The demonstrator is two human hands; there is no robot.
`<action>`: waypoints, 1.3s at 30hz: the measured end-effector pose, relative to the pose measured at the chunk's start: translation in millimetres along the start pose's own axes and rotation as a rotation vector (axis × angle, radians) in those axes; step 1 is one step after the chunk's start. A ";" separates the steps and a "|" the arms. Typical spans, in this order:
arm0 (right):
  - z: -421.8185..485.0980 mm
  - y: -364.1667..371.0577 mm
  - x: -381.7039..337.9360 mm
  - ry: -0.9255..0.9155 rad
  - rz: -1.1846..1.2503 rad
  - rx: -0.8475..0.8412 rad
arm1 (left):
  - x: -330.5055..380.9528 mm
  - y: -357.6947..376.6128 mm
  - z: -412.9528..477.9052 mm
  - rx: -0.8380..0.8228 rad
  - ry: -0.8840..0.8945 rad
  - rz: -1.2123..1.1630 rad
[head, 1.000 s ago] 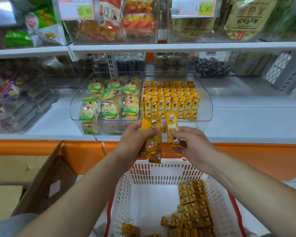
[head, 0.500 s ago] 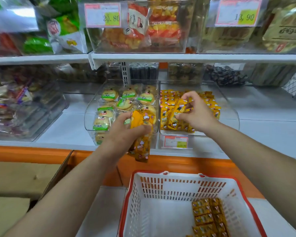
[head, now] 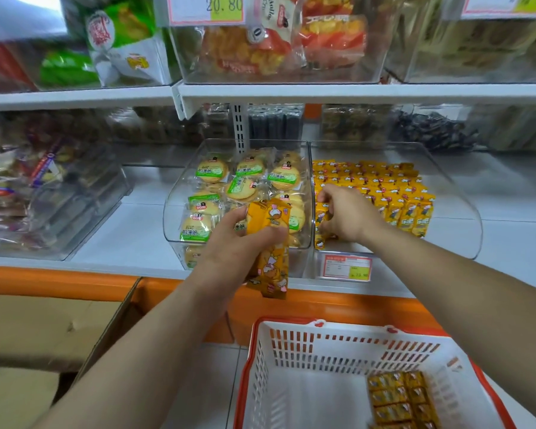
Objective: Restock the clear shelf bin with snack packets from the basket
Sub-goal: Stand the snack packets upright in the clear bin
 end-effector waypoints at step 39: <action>-99.5 -114.7 24.6 0.344 0.691 0.131 | 11.8 39.9 -30.7 0.042 -0.063 -0.020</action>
Point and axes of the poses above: each hand's wrist, its own z-axis towards the middle knuckle, its own y-axis out of the palm, x = y × z, the point moved 3 cm from there along z, towards the middle knuckle, and after that the axes turned 8 degrees about x, right-handed, at the moved point
